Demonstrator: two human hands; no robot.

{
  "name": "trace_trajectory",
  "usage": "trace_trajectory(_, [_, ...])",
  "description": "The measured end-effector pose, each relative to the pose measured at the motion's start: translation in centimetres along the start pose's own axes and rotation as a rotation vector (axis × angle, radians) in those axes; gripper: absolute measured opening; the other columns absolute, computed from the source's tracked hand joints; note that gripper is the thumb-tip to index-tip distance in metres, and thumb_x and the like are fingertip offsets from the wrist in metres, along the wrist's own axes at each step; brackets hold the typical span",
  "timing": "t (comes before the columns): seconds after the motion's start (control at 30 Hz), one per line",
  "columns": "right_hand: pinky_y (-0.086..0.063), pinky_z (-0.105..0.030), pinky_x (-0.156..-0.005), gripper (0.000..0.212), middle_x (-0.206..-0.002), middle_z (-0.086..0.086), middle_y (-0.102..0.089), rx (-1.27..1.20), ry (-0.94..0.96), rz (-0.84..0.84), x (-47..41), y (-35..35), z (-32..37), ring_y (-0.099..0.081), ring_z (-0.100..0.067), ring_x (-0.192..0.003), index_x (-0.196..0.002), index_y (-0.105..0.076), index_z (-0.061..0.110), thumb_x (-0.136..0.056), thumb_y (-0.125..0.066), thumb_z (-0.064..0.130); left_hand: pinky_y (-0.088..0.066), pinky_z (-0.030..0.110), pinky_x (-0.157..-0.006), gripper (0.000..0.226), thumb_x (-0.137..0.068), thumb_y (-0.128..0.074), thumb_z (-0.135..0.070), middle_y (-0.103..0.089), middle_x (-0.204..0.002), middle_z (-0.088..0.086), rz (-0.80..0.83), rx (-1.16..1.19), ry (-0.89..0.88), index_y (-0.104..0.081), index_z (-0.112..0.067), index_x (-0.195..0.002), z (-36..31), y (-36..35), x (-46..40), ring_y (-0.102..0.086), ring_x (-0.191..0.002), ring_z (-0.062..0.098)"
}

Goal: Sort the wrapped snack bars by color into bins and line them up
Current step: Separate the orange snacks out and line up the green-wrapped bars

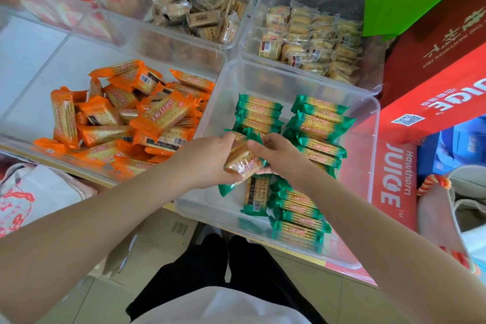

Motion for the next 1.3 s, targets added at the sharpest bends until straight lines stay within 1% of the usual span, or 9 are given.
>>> trace_trajectory(0.17, [-0.045,-0.036,-0.096,0.042,-0.108,-0.003,-0.058,0.142,0.149,-0.155,-0.2,0.7,-0.7,-0.059,-0.02,-0.1,-0.118,-0.049,0.019,-0.097,-0.028,0.049,-0.033,0.025,-0.055,0.049,-0.087,-0.049,-0.045,-0.058,-0.108,0.0,-0.255,-0.361,-0.145,-0.036,-0.018,-0.125,-0.3,1.7,0.5,-0.057,-0.083,0.017])
trace_trajectory(0.27, [-0.049,-0.036,-0.089,0.041,-0.096,-0.011,-0.063,0.204,0.203,-0.198,-0.5,0.7,-0.8,-0.06,-0.025,-0.092,-0.091,-0.06,0.01,-0.102,-0.026,0.031,-0.037,0.025,-0.057,0.05,-0.087,-0.048,-0.045,-0.058,-0.107,0.001,-0.278,-0.366,-0.15,-0.036,-0.016,-0.127,0.1,2.5,0.4,-0.051,-0.077,0.015])
trace_trajectory(0.43, [-0.043,-0.037,-0.101,0.036,-0.134,-0.002,-0.051,1.259,0.403,0.232,-1.1,-1.2,-3.8,-0.046,-0.021,-0.124,-0.126,-0.054,0.014,-0.094,-0.041,0.004,-0.045,0.027,-0.059,0.058,-0.086,-0.049,-0.045,-0.058,-0.109,0.001,-0.258,-0.26,-0.134,-0.032,-0.016,-0.133,0.9,2.2,-0.2,-0.057,-0.086,0.017])
trace_trajectory(0.53, [-0.022,-0.038,-0.116,0.058,-0.154,-0.003,-0.024,1.624,0.42,0.421,-1.2,-2.0,-5.7,-0.017,-0.021,-0.142,-0.146,-0.027,0.012,-0.091,-0.045,0.0,-0.042,0.027,-0.062,0.053,-0.087,-0.049,-0.044,-0.058,-0.11,0.002,-0.266,-0.319,-0.159,-0.036,-0.015,-0.13,0.8,2.0,-0.5,-0.056,-0.09,0.018])
trace_trajectory(0.6, [-0.017,-0.036,-0.117,0.06,-0.154,-0.004,-0.022,1.719,0.469,0.395,-1.0,-1.8,-5.6,-0.016,-0.022,-0.142,-0.147,-0.023,0.014,-0.092,-0.045,0.003,-0.038,0.028,-0.065,0.05,-0.088,-0.049,-0.041,-0.056,-0.113,0.002,-0.255,-0.369,-0.203,-0.036,-0.016,-0.129,0.4,1.6,-0.6,-0.056,-0.095,0.02])
trace_trajectory(0.73, [-0.028,-0.039,-0.108,0.041,-0.142,-0.007,-0.039,1.84,0.59,0.314,-0.9,-2.2,-4.9,-0.035,-0.029,-0.132,-0.133,-0.045,0.016,-0.092,-0.051,0.011,-0.037,0.029,-0.067,0.047,-0.091,-0.05,-0.03,-0.053,-0.115,0.004,-0.178,-0.458,-0.299,-0.032,-0.016,-0.132,-0.8,0.0,-0.8,-0.057,-0.099,0.022])
trace_trajectory(0.87, [-0.038,-0.039,-0.1,0.031,-0.135,-0.008,-0.046,1.832,0.583,0.233,-0.3,-1.7,-4.3,-0.037,-0.03,-0.125,-0.122,-0.057,0.017,-0.092,-0.05,0.01,-0.038,0.031,-0.066,0.034,-0.089,-0.049,-0.019,-0.057,-0.109,0.006,-0.145,-0.513,-0.204,-0.037,-0.013,-0.12,-0.8,-0.8,-2.2,-0.06,-0.093,0.025])
trace_trajectory(1.1, [-0.053,-0.027,-0.05,0.015,-0.084,-0.002,-0.064,1.512,0.876,-0.044,2.1,2.1,-2.9,-0.061,-0.022,-0.071,-0.087,-0.065,0.014,-0.075,-0.07,0.007,-0.044,0.034,-0.067,0.039,-0.088,-0.051,-0.008,-0.057,-0.115,0.009,0.028,-0.588,-0.21,-0.039,-0.009,-0.124,-1.8,-4.3,-5.1,-0.059,-0.1,0.029])
trace_trajectory(1.3, [-0.052,-0.029,-0.045,0.02,-0.094,-0.007,-0.068,1.249,1.105,-0.271,4.3,4.4,-2.6,-0.065,-0.026,-0.068,-0.089,-0.068,0.008,-0.083,-0.05,0.013,-0.037,0.03,-0.071,0.034,-0.09,-0.047,-0.006,-0.045,-0.126,0.009,-0.02,-0.521,-0.2,-0.042,-0.011,-0.124,-1.6,-5.3,-5.5,-0.047,-0.114,0.025])
Point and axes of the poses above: each hand's wrist, its own x-axis away from the middle knuckle, its own y-axis out of the back of the hand, z = x × y, the point moved 3 cm from there along -x, towards the middle knuckle
